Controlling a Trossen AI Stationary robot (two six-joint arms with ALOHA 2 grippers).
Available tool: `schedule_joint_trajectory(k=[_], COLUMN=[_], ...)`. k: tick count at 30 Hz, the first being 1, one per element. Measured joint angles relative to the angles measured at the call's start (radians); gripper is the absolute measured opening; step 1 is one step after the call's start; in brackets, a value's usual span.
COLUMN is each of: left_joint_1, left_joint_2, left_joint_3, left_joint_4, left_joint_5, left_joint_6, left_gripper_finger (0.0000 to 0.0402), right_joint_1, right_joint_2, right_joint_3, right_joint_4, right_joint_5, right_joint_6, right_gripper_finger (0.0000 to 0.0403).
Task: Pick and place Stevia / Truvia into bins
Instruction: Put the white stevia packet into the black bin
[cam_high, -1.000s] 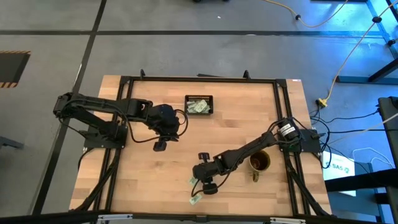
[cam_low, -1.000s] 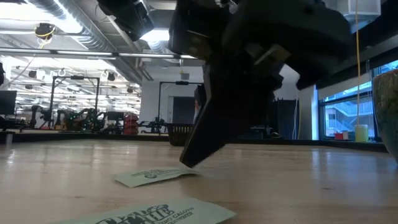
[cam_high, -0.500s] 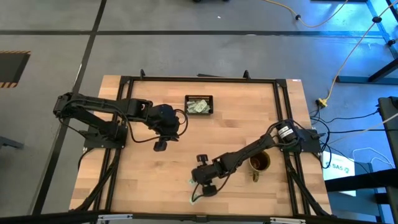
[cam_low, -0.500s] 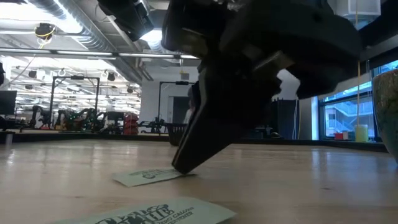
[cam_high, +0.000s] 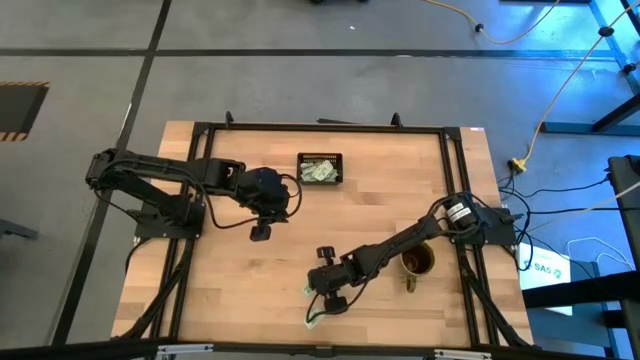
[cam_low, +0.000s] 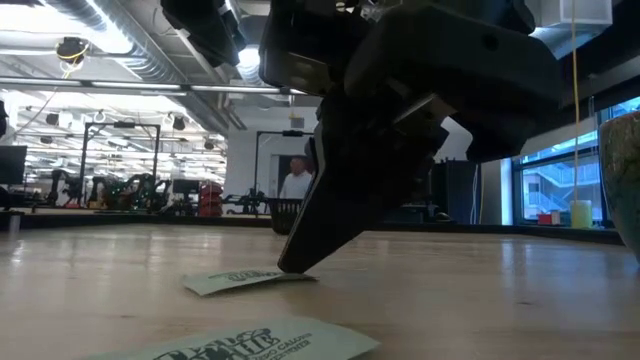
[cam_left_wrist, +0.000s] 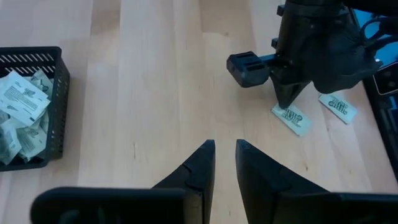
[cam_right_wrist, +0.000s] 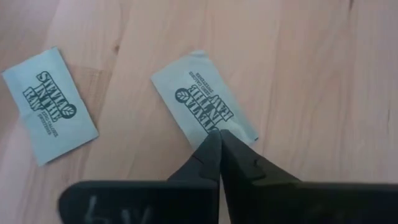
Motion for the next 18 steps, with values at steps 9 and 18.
schedule_joint_trajectory(k=[9,18], left_joint_1=[-0.007,-0.025], left_joint_2=[0.0,0.0], left_joint_3=[0.0,0.0], left_joint_4=[0.0,0.0], left_joint_5=[-0.001,-0.001], left_joint_6=[-0.025,-0.024], left_gripper_finger=[0.0059,0.0059], right_joint_1=[0.001,0.001], right_joint_2=[0.002,0.002], right_joint_3=[-0.003,-0.004], right_joint_4=[0.001,0.001], right_joint_5=[0.028,0.028], right_joint_6=[0.002,-0.049], right_gripper_finger=[0.0014,0.0015])
